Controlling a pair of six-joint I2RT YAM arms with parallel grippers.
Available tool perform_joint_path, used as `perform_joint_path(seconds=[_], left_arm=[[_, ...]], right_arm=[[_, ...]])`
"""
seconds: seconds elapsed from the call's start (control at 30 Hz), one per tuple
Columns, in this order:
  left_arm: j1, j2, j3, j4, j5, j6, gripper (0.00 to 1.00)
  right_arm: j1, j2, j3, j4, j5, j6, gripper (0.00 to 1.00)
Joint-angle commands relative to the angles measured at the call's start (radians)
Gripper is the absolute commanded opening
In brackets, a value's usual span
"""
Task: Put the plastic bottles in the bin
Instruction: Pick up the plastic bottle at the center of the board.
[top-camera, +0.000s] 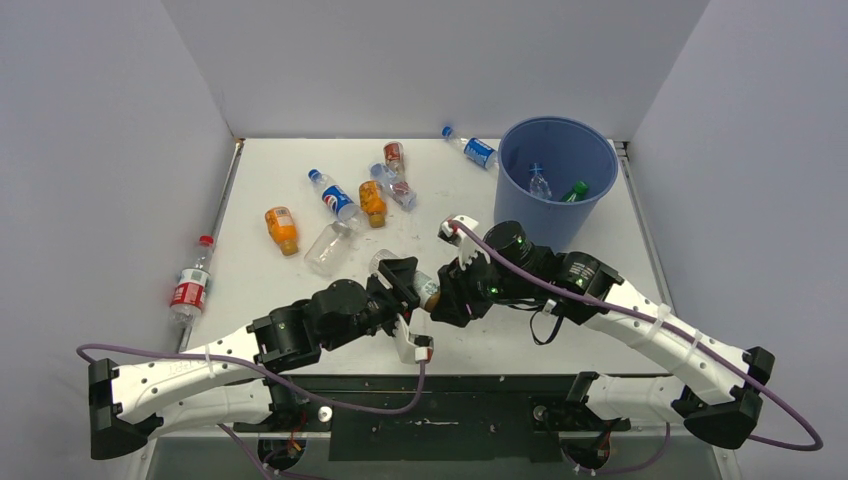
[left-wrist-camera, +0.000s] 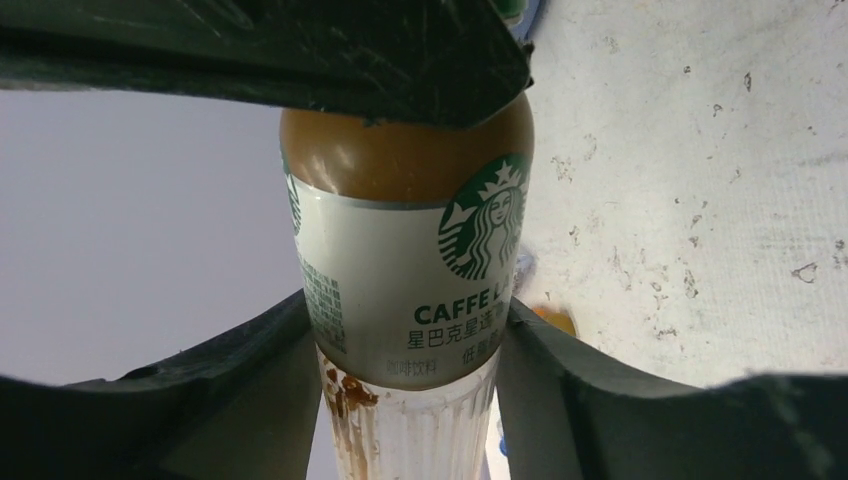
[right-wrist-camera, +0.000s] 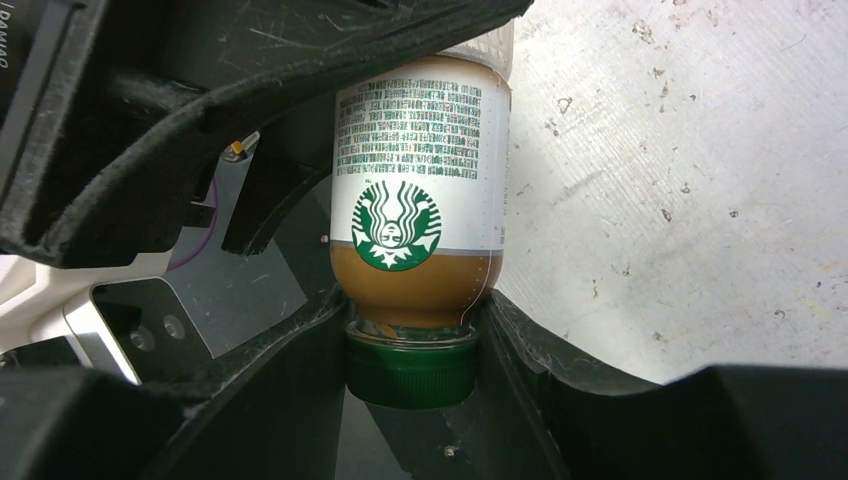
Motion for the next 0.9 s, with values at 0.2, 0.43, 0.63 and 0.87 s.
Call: perform_joint_path(seconds=[0.2,0.43,0.63,0.87], left_arm=[[-0.005,0.002,-0.001,0.119,-0.002,-0.033,0.33],[-0.006,-0.016,-0.044,0.191,0.01,-0.128,0.2],[-0.004,-0.028,-0.03,0.167,0.032,-0.382,0.13],[0.026,-0.002,0.039,0.164,0.058,-0.85,0.0]], right_arm=[[0.021,-0.068,0.033,0.079,-0.025,0.0,0.05],[0.022,-0.097,0.04,0.097,0.004,0.003,0.84],[0.023,-0.179,0.105,0.202,0.142,-0.019,0.9],[0.023,-0.378,-0.076,0.589,0.326,-0.021,0.9]])
